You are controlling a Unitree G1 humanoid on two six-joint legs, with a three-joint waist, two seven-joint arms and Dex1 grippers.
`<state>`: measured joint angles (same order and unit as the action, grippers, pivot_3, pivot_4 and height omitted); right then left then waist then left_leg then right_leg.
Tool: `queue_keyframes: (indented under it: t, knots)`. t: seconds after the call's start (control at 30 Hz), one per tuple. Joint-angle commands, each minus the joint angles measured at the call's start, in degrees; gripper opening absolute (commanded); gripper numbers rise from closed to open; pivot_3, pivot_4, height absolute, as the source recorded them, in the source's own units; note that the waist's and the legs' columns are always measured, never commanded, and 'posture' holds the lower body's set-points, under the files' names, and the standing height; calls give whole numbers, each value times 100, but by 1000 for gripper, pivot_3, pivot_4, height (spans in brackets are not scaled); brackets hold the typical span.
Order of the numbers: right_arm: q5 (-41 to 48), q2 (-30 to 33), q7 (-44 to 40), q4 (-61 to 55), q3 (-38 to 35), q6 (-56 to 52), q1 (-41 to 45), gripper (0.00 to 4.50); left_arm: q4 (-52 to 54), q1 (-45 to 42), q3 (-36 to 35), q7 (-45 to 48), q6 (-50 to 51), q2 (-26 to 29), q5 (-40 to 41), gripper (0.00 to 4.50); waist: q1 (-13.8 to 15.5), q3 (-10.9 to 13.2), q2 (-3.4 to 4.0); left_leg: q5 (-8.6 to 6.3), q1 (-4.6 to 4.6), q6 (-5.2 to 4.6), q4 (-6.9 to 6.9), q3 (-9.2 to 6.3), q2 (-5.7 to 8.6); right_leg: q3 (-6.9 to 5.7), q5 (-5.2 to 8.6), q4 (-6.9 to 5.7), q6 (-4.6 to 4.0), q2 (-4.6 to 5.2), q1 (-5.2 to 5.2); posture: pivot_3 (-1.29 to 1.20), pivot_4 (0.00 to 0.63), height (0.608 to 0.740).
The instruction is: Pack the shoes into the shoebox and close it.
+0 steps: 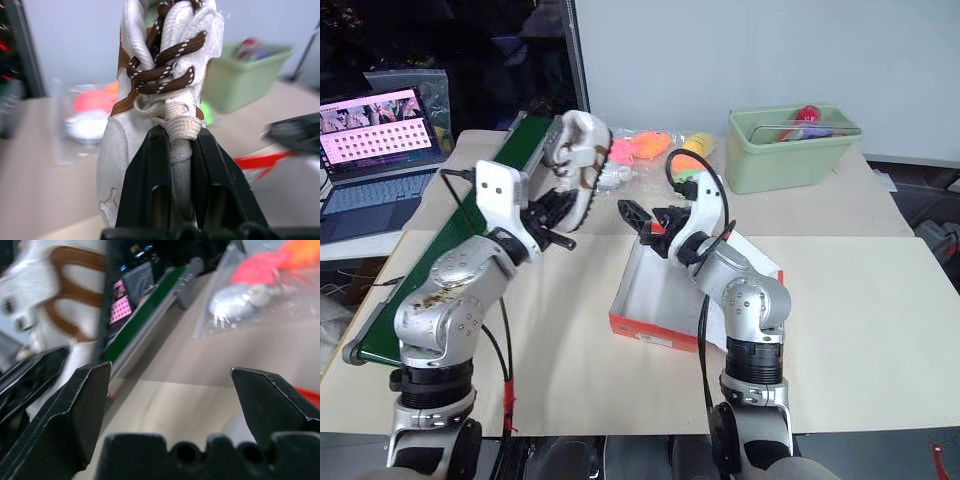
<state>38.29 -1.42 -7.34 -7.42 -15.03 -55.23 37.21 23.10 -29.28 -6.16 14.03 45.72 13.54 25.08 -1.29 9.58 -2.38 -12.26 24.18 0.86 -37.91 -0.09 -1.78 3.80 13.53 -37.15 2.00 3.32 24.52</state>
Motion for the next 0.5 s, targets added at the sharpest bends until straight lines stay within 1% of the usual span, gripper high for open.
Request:
queue_keyframes:
  t: [0.03,0.23,0.5]
  knots:
    - [436,-56,170,-38,-292,-89,222,4500,380,-180,-92,0,190,-71,374,555,-32,0,1,0,-3,0,0,0,1,1,0,3,0,-1,-1,0,150,729]
    - [1013,-185,384,-45,-560,-138,401,4500,326,-227,128,44,336,-140,576,555,-129,-1,3,0,-7,-1,-1,0,0,2,1,4,0,-5,-6,0,150,729]
    - [1758,-269,609,-214,-614,-196,464,4500,139,-383,393,73,288,-350,555,555,-121,0,3,0,-6,-1,-1,-1,1,1,1,8,1,-6,-9,0,150,729]
